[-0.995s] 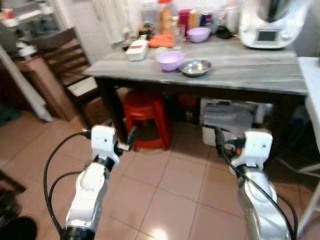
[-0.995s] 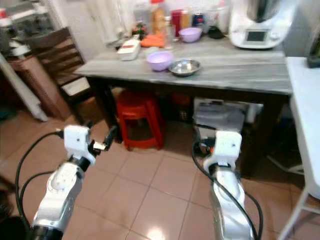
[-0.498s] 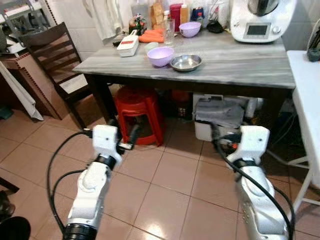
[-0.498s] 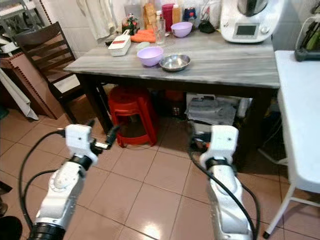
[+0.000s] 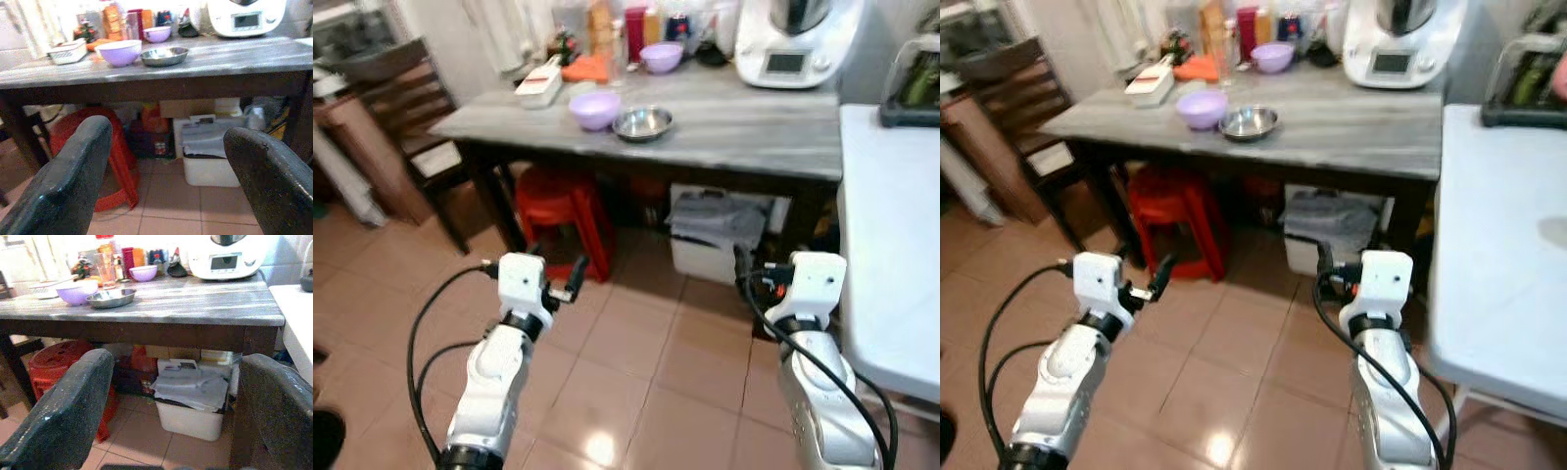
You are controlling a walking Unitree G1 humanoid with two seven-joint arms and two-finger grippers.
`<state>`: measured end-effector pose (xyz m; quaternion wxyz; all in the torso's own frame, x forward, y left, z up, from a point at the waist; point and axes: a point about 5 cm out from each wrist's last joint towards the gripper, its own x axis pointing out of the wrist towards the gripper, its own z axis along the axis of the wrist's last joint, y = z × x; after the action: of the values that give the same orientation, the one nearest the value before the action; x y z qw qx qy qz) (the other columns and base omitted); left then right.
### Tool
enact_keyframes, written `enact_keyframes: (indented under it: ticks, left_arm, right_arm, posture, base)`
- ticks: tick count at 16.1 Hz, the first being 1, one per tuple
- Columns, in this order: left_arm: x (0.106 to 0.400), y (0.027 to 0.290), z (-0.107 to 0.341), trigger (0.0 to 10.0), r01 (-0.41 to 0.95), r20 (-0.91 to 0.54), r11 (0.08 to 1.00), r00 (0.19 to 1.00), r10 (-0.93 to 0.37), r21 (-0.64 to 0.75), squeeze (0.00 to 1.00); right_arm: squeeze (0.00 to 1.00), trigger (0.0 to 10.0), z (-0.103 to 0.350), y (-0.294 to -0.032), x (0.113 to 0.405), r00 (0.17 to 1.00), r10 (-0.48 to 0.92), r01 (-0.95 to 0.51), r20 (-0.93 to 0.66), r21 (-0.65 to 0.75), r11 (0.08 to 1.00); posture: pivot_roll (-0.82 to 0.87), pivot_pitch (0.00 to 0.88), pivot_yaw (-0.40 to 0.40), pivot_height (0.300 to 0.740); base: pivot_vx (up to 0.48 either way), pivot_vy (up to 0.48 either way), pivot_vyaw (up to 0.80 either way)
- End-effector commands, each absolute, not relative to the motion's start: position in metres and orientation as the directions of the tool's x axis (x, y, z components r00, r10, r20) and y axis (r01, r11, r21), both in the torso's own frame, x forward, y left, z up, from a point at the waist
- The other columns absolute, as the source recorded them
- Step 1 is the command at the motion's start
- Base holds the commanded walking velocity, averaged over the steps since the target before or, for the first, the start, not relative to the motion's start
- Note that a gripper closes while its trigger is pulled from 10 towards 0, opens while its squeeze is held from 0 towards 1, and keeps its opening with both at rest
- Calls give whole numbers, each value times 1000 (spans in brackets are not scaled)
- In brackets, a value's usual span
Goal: Setting the table
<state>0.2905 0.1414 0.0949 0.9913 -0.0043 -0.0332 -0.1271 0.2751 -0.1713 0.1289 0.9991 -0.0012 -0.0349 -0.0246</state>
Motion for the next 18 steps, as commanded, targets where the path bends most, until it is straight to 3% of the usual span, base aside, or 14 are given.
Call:
enact_keyframes:
  ticks: [1, 3, 12, 18]
  left_arm:
    - [290, 139, 97, 10000, 269, 74, 963, 960, -269, 7, 0]
    - [291, 138, 98, 10000, 272, 77, 962, 959, -272, 4, 0]
    - [293, 133, 100, 10000, 288, 87, 958, 954, -287, -3, 0]
    - [293, 130, 98, 10000, 299, 80, 954, 952, -297, -18, 0]
  right_arm:
    - [0, 10000, 131, -175, 273, 995, -62, 63, 83, -9, 998]
    - [0, 10000, 132, -175, 272, 994, -65, 66, 86, -13, 998]
    - [0, 10000, 134, -175, 272, 994, -63, 66, 93, -27, 997]
    - [0, 10000, 132, -173, 272, 995, -55, 57, 87, -28, 998]
  posture:
    - [-89, 0, 141, 740]
    - [-90, 0, 143, 740]
    - [-95, 0, 140, 740]
    - [-96, 0, 138, 740]
  base:
    - [0, -480, 0]
    - [0, -480, -659]
    - [0, -480, 0]
    - [0, -45, 0]
